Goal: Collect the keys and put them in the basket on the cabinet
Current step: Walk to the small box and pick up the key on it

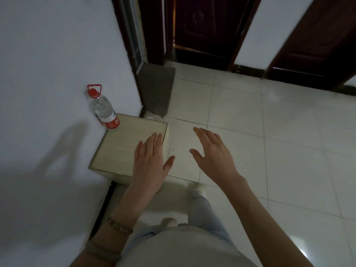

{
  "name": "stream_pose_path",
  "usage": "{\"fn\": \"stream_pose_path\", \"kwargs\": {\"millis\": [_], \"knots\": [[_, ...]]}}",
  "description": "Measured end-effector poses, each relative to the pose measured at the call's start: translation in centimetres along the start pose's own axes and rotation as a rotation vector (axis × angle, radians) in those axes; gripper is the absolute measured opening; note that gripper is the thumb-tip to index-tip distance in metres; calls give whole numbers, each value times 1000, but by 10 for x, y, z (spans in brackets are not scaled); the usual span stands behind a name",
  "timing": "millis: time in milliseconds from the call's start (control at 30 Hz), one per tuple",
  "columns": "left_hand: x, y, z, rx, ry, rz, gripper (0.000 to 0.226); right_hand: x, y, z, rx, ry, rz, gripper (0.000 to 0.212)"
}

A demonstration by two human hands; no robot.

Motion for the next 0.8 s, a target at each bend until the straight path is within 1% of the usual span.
{"fn": "stream_pose_path", "kwargs": {"millis": [100, 267, 567, 700, 800], "knots": [[6, -29, 9, -96, 16, -42, 68, 7, -46, -10, -87, -13, 47, 59], [16, -79, 15, -322, 53, -84, 66, 18, -124, -28, -243, -42, 157, 57], [17, -163, -3, -676, 39, -127, 63, 24, -257, -54, -549, -133, 390, 53], [17, -180, -5, -822, 44, -171, 64, 32, -298, -52, -698, -160, 447, 54], [19, -178, -5, -918, 38, -161, 65, 44, -317, -45, -784, -188, 492, 53]]}}
Point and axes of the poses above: each hand's wrist, its own y-axis away from the middle knuckle, its own x-axis out of the palm, z = x × y, the point moved 2 cm from there along -y, towards the middle knuckle, and after that the axes turned 1 degree about z, right-handed, at the moved point
